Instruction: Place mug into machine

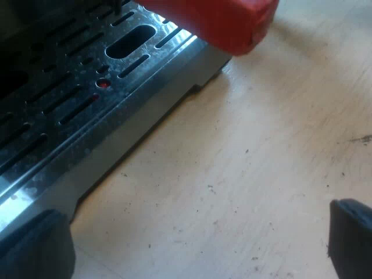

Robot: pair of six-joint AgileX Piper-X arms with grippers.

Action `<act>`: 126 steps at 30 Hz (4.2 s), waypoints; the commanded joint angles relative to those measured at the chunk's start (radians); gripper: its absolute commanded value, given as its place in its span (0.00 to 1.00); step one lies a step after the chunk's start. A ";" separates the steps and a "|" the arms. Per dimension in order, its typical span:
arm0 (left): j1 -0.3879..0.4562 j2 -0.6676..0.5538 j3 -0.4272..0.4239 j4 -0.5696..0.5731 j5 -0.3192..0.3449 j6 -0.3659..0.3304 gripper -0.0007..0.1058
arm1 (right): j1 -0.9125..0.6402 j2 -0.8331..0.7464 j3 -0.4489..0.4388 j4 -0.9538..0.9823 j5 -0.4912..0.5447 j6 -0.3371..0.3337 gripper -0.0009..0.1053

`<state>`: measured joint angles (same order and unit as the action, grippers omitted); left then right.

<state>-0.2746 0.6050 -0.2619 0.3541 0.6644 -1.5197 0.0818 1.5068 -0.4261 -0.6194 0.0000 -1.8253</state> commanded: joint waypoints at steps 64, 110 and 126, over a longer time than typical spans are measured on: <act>-0.005 -0.003 0.100 -0.366 -0.196 -0.068 0.86 | 0.830 -0.543 -0.014 0.446 0.282 0.169 0.01; -0.005 -0.003 0.101 -0.366 -0.174 -0.070 0.86 | 0.830 0.058 -0.374 0.256 0.363 0.138 0.46; -0.005 -0.003 0.101 -0.366 -0.174 -0.070 0.86 | 0.830 -0.038 -0.201 0.115 0.363 0.146 0.47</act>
<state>-0.2746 0.6050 -0.1599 0.0114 0.4842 -1.5778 0.9142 1.4777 -0.6295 -0.4795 0.3609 -1.6753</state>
